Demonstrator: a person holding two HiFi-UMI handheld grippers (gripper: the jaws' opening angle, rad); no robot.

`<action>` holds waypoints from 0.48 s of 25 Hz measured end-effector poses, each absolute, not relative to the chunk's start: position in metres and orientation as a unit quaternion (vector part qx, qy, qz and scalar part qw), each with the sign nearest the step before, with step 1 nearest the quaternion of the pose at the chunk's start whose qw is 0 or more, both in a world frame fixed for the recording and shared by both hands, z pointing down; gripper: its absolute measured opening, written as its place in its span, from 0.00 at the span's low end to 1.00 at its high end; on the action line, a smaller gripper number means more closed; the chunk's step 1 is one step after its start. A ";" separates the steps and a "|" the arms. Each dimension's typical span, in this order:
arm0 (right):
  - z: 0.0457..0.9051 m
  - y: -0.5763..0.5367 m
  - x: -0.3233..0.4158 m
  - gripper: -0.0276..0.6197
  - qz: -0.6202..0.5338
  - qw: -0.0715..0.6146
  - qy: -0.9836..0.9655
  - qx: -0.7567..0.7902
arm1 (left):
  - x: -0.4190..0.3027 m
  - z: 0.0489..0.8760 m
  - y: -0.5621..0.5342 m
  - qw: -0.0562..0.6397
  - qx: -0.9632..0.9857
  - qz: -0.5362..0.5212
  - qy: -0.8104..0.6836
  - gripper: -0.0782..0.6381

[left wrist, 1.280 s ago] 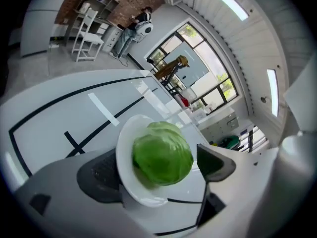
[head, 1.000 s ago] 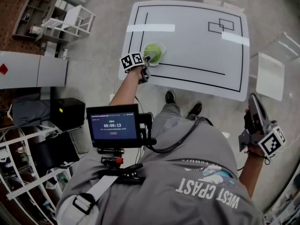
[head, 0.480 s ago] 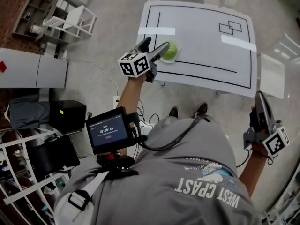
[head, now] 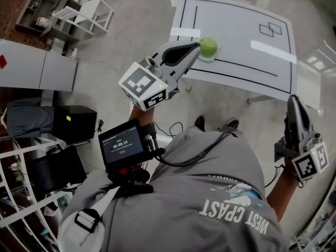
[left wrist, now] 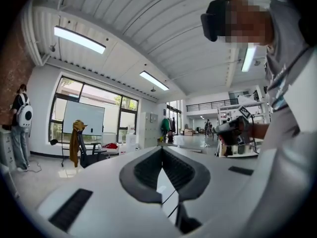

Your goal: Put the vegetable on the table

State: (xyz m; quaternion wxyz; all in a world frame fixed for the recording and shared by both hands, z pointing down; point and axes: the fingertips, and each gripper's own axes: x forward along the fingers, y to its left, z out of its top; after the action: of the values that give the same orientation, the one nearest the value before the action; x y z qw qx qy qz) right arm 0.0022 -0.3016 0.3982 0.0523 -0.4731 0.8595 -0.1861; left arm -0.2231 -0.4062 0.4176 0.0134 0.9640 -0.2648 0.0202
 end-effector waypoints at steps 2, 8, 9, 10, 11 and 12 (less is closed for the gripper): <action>0.398 -0.286 -0.002 0.05 -0.169 0.029 0.862 -0.476 | -0.215 0.414 -0.388 -0.006 0.968 0.038 -0.249 0.12; 0.387 -0.238 -0.003 0.05 -0.130 -0.002 0.869 -0.478 | -0.191 0.407 -0.337 -0.024 0.973 0.052 -0.225 0.12; 0.386 -0.227 0.001 0.05 -0.129 -0.001 0.869 -0.478 | -0.185 0.407 -0.326 -0.023 0.973 0.055 -0.221 0.12; 0.385 -0.215 0.006 0.05 -0.129 0.001 0.868 -0.479 | -0.177 0.406 -0.314 -0.022 0.974 0.057 -0.216 0.12; 0.384 -0.203 0.013 0.05 -0.130 0.002 0.867 -0.480 | -0.167 0.405 -0.303 -0.019 0.976 0.058 -0.211 0.12; 0.383 -0.193 0.022 0.05 -0.132 0.002 0.866 -0.482 | -0.156 0.403 -0.295 -0.015 0.977 0.058 -0.205 0.12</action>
State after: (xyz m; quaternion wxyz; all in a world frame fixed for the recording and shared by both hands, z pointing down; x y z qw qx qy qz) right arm 0.0218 -0.1931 0.3825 0.0016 -0.4817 0.8664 -0.1318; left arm -0.1559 -0.2953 0.4031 -0.0153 0.9769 -0.2053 0.0577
